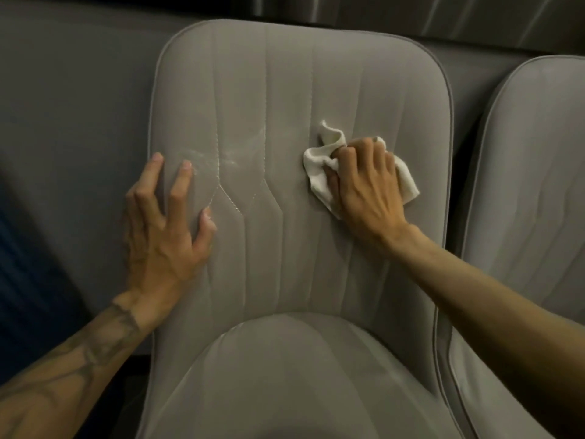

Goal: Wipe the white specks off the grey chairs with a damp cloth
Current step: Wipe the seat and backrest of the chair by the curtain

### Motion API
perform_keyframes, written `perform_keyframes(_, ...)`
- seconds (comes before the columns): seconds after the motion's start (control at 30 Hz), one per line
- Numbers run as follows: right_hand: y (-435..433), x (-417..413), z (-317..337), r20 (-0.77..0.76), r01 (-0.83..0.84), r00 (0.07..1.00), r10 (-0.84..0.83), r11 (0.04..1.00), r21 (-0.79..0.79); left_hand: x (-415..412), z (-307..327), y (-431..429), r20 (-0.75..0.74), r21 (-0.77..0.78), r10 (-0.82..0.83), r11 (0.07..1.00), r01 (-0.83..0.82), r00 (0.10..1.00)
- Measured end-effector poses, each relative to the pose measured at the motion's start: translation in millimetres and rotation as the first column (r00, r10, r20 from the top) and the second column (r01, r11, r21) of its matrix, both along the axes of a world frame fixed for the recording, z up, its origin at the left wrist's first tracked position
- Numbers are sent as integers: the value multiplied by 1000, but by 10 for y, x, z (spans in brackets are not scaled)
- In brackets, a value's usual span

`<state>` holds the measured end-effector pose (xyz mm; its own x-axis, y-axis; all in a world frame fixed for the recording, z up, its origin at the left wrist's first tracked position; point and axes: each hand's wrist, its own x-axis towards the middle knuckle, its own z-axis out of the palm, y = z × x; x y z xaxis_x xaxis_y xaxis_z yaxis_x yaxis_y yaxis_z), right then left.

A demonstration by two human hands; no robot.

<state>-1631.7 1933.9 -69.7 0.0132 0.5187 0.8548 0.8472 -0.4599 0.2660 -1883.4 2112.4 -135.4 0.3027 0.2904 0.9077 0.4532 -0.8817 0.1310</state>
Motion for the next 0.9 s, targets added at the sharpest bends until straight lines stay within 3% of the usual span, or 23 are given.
perform_keyframes(0.1,81,-115,-262,-128,52,991,-33,988,147,10,-18,11,6,7,0,1000,0,1000)
perform_keyframes(0.23,-34,-294,-859,-83,-14,997,5,994,-111,8,-26,5,-2,-2,5,1000,-5,1000)
perform_keyframes(0.33,-106,-190,-698,-9,-40,999,38,978,-205,-1,-16,-7,-5,-12,8,1000,-8,1000)
perform_keyframes(0.5,-30,-208,-652,-181,70,982,-56,995,76,6,-18,4,-6,-6,-4,1000,4,1000)
perform_keyframes(0.57,-66,-362,-997,-180,37,983,-39,999,-13,9,-20,18,-7,3,5,1000,-5,1000)
perform_keyframes(0.7,-265,-360,-1214,-11,-9,1000,6,948,-317,15,-30,14,5,-3,24,1000,-24,1000)
perform_keyframes(0.77,-243,-275,-1023,-17,-29,1000,26,965,-262,22,-38,4,7,-8,29,1000,-29,1000)
perform_keyframes(0.9,-115,-305,-1053,-161,31,987,-27,999,22,26,-40,7,14,1,26,1000,-26,1000)
